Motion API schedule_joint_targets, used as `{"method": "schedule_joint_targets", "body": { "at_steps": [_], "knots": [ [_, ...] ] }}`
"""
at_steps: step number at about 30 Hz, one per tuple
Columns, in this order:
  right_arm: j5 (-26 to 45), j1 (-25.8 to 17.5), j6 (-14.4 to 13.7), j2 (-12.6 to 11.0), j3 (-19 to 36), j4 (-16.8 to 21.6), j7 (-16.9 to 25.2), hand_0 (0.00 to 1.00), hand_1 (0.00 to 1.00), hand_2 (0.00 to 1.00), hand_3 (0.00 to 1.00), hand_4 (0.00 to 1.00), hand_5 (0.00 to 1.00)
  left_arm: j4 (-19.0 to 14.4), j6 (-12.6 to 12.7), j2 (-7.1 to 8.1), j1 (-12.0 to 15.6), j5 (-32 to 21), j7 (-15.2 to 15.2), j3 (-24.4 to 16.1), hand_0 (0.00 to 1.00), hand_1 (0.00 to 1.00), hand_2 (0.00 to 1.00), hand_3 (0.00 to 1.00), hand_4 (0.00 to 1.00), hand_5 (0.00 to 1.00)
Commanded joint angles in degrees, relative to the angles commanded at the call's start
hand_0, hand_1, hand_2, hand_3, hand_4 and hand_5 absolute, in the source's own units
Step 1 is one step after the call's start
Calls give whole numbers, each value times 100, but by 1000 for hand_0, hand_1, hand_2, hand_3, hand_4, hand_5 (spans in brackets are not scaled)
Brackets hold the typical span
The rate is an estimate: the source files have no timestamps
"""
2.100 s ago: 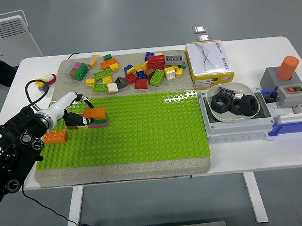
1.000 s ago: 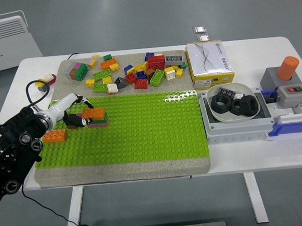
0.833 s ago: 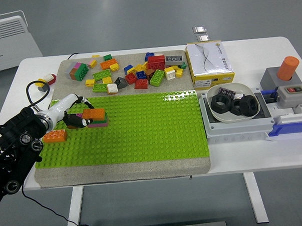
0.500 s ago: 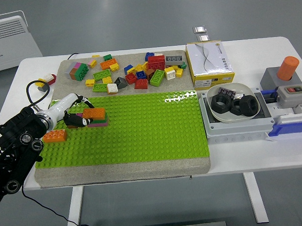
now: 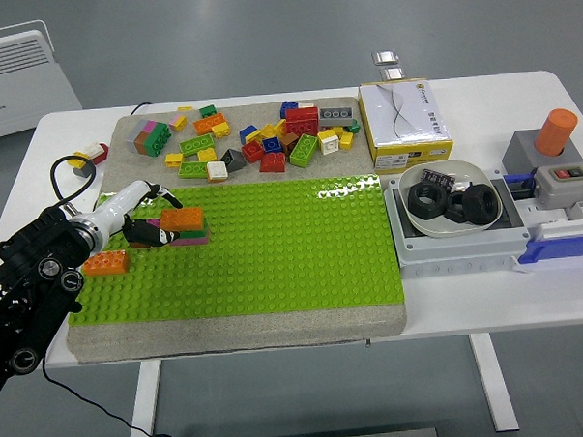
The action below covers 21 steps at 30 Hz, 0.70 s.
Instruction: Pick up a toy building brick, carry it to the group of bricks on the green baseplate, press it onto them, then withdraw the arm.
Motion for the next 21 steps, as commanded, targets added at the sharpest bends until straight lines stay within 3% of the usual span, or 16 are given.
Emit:
{"method": "schedule_joint_targets", "body": {
  "at_steps": [9, 11, 15, 16, 20, 21],
  "knots": [
    [-8, -1, -1, 0, 10, 0, -2, 702, 688, 723, 773, 946, 998, -24, -7, 7, 7, 22, 9, -21, 998, 976, 951, 668, 828, 2],
    [-7, -3, -2, -3, 6, 0, -3, 702, 688, 723, 773, 945, 998, -71, -18, 14, 26, 56, 22, -45, 998, 980, 956, 706, 880, 2],
    [-5, -14, -3, -9, -5, 0, -4, 702, 688, 723, 773, 945, 998, -446, -66, 71, 165, 243, 90, -198, 998, 980, 956, 706, 880, 2],
    [-8, -20, -3, -10, -4, 0, -3, 702, 688, 723, 772, 944, 998, -574, -65, 101, 224, 303, 117, -258, 998, 983, 961, 730, 998, 218],
    [-53, -45, 0, -12, 24, 0, 2, 702, 688, 723, 772, 944, 998, -1140, -5, 275, 479, 578, 312, -396, 998, 983, 961, 730, 998, 218],
    [-69, -49, 0, -13, 31, 0, 2, 702, 688, 723, 772, 942, 998, -1289, 31, 322, 540, 640, 341, -378, 998, 978, 953, 680, 998, 577]
  ]
}}
